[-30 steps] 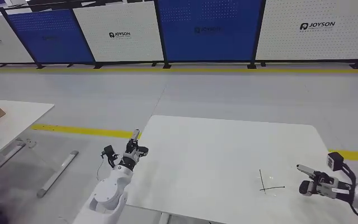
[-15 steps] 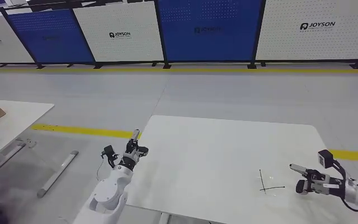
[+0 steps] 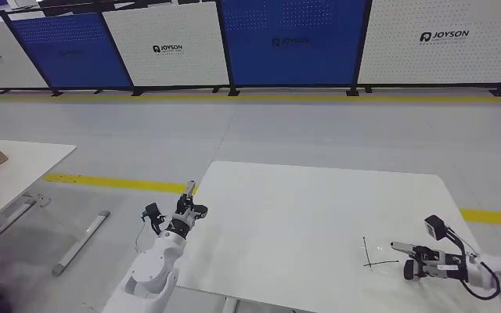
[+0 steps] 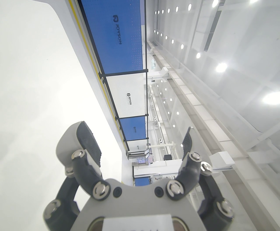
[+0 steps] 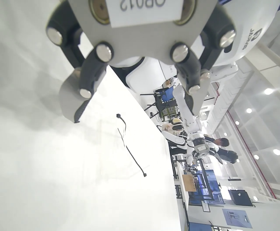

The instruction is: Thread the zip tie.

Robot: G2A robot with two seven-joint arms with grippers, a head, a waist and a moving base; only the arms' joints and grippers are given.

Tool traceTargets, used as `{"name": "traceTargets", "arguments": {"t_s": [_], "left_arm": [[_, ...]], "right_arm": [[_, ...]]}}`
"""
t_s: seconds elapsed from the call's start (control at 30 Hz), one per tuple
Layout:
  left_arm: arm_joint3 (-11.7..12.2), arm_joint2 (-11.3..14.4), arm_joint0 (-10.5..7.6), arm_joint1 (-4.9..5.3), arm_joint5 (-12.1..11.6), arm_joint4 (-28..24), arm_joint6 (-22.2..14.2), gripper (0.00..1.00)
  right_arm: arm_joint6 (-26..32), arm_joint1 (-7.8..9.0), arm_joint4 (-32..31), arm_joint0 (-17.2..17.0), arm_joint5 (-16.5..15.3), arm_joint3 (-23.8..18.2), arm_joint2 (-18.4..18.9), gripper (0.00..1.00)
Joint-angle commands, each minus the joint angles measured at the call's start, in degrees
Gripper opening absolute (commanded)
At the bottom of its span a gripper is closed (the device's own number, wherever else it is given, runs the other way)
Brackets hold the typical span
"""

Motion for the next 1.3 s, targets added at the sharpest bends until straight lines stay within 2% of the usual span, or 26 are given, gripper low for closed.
{"name": "traceTargets", "arguments": {"t_s": [0.0,0.17,0.33,0.47,0.5,0.57,0.6,0.83,0.93,1.27], "left_arm": [[0.0,0.0,0.00,0.00,0.0,0.0,0.0,1.00],[0.0,0.0,0.00,0.00,0.0,0.0,0.0,1.00],[0.0,0.0,0.00,0.00,0.0,0.0,0.0,1.00],[0.0,0.0,0.00,0.00,0.0,0.0,0.0,1.00],[0.0,0.0,0.00,0.00,0.0,0.0,0.0,1.00],[0.0,0.0,0.00,0.00,0.0,0.0,0.0,1.00],[0.0,0.0,0.00,0.00,0.0,0.0,0.0,1.00],[0.0,0.0,0.00,0.00,0.0,0.0,0.0,1.00],[0.0,0.0,0.00,0.00,0.0,0.0,0.0,1.00],[0.0,0.0,0.00,0.00,0.0,0.0,0.0,1.00]], "right_arm": [[0.0,-0.02,0.0,0.0,0.0,0.0,0.0,1.00],[0.0,-0.02,0.0,0.0,0.0,0.0,0.0,1.00],[-1.4,0.03,3.1,-1.5,-2.8,-0.7,1.1,1.00],[-1.7,0.25,3.4,-2.0,-2.7,-0.6,1.6,1.00],[-1.9,0.29,3.1,-2.1,-2.6,-0.6,1.6,0.70],[-2.3,0.29,2.8,-2.1,-2.3,-0.5,1.2,0.58],[-2.3,0.28,2.7,-2.1,-2.2,-0.4,1.1,0.49],[-2.9,0.21,1.5,-1.4,-2.0,0.5,-0.3,0.40],[-2.9,0.27,1.2,-1.3,-1.9,1.0,-0.5,0.40],[-3.2,0.39,1.2,-1.1,-2.0,2.0,-1.1,0.29]]}}
